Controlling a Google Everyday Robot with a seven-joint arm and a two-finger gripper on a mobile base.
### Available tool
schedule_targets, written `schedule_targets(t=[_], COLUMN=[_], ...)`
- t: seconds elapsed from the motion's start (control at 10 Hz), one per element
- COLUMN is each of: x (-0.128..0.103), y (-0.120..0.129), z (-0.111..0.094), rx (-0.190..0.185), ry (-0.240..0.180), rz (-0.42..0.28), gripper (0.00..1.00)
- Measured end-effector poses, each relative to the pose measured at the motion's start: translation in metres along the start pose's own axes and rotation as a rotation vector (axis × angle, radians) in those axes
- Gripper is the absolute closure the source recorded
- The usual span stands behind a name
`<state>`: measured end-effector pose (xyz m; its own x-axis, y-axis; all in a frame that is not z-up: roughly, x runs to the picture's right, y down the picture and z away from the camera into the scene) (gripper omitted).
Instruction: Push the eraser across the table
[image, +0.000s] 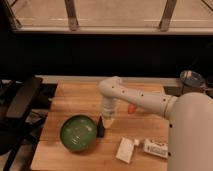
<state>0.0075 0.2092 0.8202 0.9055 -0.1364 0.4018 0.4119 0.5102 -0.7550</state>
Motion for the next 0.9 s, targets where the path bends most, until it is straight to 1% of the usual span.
schedule_targets(t=[0.2,0.3,0.4,0.5,0.6,0.7,0.8,0.9], x=[0.008,0.012,0.014,0.019,0.022,0.027,0.028,0.026], y=[-0.005,-0.003,0.0,0.008,0.016,0.025,0.031,0.032], z=[-0.01,-0.01,-0.009,-0.012,-0.018,-0.026,-0.033,-0.033], rx=[0.004,0.006,0.019,0.038,0.049,0.043,0.029,0.012], ry=[0.012,0.013,0.026,0.041,0.046,0.047,0.048,0.048], rz=[-0.016,-0.011,0.001,0.025,0.041,0.054,0.055,0.051], gripper=[0.86,0.91,0.97,1.0,1.0,1.0,1.0,1.0])
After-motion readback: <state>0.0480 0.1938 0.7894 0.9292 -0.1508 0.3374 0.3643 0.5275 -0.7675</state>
